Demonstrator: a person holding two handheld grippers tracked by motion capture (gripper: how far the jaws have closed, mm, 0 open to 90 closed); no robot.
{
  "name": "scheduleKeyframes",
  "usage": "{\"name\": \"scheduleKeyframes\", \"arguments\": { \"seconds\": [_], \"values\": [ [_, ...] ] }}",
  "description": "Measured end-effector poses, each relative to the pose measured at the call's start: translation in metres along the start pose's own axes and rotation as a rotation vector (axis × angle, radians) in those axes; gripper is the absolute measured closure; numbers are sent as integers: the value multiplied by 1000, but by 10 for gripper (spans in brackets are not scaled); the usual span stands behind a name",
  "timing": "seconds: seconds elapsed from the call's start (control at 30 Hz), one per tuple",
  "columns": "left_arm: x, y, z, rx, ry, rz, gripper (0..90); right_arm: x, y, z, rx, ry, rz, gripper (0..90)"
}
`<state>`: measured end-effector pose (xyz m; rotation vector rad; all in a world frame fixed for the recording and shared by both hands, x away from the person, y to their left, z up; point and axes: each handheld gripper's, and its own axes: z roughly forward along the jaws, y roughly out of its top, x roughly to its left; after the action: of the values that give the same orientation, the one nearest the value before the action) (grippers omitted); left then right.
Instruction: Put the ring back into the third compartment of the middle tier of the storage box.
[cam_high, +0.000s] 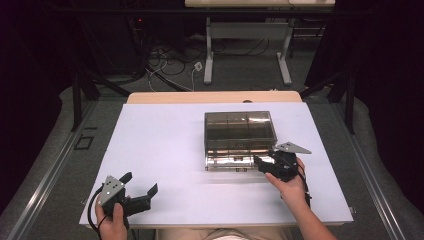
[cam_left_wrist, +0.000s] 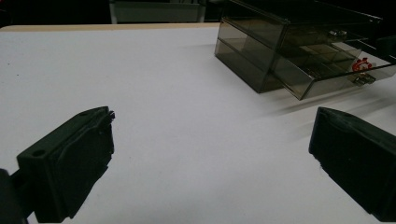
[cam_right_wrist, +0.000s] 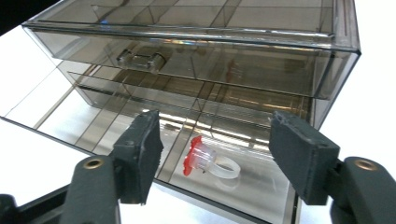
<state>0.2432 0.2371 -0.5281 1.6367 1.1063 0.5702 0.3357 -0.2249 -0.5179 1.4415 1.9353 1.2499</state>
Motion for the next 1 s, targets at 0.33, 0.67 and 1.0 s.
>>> {"name": "scheduleKeyframes", "arguments": {
  "seconds": [0.33,0.67,1.0],
  "values": [
    [0,0,0,-1,0,2,0,5,2,-3,0,23,-12,283],
    [0,0,0,0,-1,5,0,12,7,-9,7,41,-44,179],
    [0,1,-1,7,-2,15,0,14,8,-20,-1,60,-44,88]
  ]
}}
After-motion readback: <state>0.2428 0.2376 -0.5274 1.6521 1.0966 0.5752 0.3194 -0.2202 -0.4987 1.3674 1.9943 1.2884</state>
